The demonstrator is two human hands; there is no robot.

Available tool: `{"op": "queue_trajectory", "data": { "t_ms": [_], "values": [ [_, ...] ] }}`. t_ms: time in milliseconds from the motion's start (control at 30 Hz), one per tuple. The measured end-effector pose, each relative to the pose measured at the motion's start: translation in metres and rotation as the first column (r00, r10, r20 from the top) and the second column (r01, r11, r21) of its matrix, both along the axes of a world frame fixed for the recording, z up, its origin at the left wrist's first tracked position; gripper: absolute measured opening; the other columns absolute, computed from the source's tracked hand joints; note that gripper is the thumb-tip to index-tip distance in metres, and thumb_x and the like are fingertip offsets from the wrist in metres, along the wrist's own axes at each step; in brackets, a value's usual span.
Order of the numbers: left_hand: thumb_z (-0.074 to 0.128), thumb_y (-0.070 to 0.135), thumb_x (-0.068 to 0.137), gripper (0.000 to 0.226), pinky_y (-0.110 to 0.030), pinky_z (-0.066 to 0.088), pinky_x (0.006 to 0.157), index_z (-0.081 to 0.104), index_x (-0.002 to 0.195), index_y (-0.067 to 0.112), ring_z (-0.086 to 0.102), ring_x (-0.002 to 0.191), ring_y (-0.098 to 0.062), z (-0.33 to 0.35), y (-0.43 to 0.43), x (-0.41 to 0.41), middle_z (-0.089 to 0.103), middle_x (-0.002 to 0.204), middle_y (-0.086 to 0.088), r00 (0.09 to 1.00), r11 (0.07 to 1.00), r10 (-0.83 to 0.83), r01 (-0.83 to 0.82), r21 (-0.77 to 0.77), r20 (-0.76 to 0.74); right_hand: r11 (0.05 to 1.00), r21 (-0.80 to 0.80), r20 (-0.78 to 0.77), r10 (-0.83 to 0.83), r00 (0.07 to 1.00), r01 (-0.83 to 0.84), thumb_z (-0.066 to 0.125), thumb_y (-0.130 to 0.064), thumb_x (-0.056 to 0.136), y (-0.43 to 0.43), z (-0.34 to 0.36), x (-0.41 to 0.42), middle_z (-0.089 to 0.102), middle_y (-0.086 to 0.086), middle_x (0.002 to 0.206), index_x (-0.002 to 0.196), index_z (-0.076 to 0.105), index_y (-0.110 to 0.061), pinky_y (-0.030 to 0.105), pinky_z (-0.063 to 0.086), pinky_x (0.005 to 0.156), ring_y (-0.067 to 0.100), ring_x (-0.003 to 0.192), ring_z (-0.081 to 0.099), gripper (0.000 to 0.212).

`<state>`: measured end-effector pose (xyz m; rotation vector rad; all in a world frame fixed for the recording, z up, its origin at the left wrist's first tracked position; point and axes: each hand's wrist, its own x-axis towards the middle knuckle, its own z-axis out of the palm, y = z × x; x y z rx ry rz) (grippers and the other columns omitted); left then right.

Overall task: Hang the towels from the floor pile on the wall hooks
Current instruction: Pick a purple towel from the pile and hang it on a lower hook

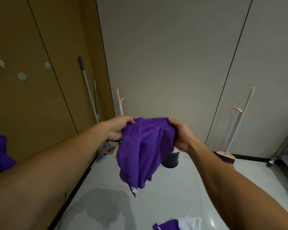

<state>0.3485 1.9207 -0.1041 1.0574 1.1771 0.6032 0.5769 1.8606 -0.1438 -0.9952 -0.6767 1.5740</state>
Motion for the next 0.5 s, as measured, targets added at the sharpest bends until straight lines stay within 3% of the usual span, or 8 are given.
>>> {"op": "queue_trajectory", "data": {
  "t_ms": [67,100,167,233,367,500],
  "values": [
    [0.063,0.013,0.085,0.02,-0.041,0.058,0.077,0.062,0.102,0.002,0.071,0.079,-0.028,-0.003,0.007,-0.013,0.072,0.085,-0.015,0.978,0.997,0.024,-0.007,0.082,-0.206,0.997,0.039,-0.065,-0.06,0.996,0.062,0.061,-0.029,0.091,0.004,0.006,0.007,0.075,0.01,0.083,0.071,0.077,-0.01,0.031,0.058,0.065,0.02,0.073,0.072,0.032],
    [0.066,0.014,0.084,0.024,-0.042,0.057,0.078,0.061,0.104,0.001,0.071,0.083,-0.03,-0.004,0.009,-0.02,0.072,0.091,-0.017,0.952,0.994,0.024,0.009,0.107,-0.305,0.996,0.039,-0.074,-0.071,0.995,0.074,0.061,-0.029,0.091,0.005,0.006,0.008,0.074,0.012,0.083,0.074,0.076,-0.008,0.032,0.059,0.065,0.021,0.073,0.072,0.031],
    [0.069,0.015,0.083,0.023,-0.038,0.058,0.068,0.062,0.1,0.002,0.071,0.078,-0.028,-0.008,0.011,-0.032,0.072,0.09,-0.017,0.909,0.991,0.057,-0.002,0.132,-0.412,0.997,0.024,-0.062,-0.076,0.995,0.077,0.062,-0.025,0.091,0.004,0.007,0.01,0.072,0.014,0.085,0.086,0.07,-0.003,0.033,0.059,0.067,0.023,0.074,0.071,0.025],
    [0.068,0.016,0.085,0.016,-0.031,0.054,0.052,0.063,0.094,0.004,0.07,0.063,-0.023,-0.014,0.014,-0.044,0.071,0.075,-0.012,0.884,0.983,0.144,-0.076,0.166,-0.446,0.995,0.007,-0.03,-0.097,0.995,0.097,0.063,-0.022,0.09,0.004,0.008,0.014,0.071,0.014,0.089,0.094,0.067,-0.003,0.033,0.058,0.072,0.023,0.076,0.07,0.019],
    [0.064,0.026,0.087,0.015,-0.026,0.047,0.045,0.063,0.094,0.012,0.064,0.065,-0.022,-0.023,0.02,-0.059,0.066,0.074,-0.007,0.884,0.945,0.318,-0.267,0.187,-0.342,0.984,-0.047,0.138,-0.162,0.977,0.17,0.071,-0.018,0.084,0.006,0.01,0.032,0.073,0.014,0.091,0.101,0.069,-0.001,0.031,0.057,0.064,0.023,0.072,0.07,0.024],
    [0.059,0.028,0.088,0.016,-0.036,0.053,0.064,0.062,0.091,0.012,0.064,0.07,-0.024,-0.02,0.02,-0.045,0.066,0.08,-0.01,0.925,0.93,0.353,-0.332,0.158,-0.139,0.973,-0.039,0.432,-0.19,0.882,0.229,0.069,-0.019,0.086,0.01,0.009,0.026,0.069,0.018,0.093,0.113,0.063,0.005,0.034,0.058,0.066,0.026,0.072,0.066,0.036]
  ]
}}
